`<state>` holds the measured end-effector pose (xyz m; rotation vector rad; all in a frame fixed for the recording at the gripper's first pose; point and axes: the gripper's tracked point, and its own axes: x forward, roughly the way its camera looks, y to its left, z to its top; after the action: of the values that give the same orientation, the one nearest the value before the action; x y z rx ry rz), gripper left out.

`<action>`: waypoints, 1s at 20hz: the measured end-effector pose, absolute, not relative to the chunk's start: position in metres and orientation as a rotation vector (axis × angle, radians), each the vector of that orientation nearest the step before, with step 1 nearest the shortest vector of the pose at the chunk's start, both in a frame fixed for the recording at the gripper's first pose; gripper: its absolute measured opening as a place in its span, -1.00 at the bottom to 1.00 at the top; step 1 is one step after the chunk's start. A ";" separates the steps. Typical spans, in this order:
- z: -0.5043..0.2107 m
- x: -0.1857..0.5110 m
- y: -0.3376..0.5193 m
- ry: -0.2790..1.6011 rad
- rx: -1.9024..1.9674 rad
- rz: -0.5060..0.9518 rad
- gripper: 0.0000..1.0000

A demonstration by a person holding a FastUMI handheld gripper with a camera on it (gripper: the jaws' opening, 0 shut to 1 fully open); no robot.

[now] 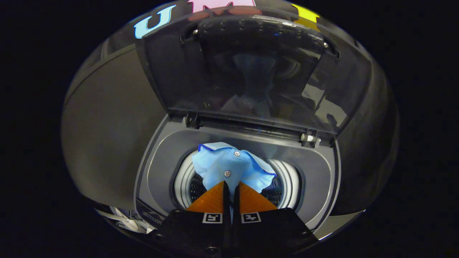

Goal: Put the clothes into the washing machine and then close the washing machine lid.

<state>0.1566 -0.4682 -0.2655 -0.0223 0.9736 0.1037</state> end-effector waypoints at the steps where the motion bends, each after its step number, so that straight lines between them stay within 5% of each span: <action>1: -0.273 0.153 -0.467 0.990 -0.022 0.114 -0.91; 2: -0.280 0.150 -0.465 1.013 -0.014 0.131 -0.92; 7: -0.281 0.161 -0.468 0.954 0.006 0.113 1.00; 20: -0.238 0.163 -0.472 0.880 0.050 0.048 0.98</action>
<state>0.1626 -0.4723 -0.2382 0.0504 0.8802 0.0483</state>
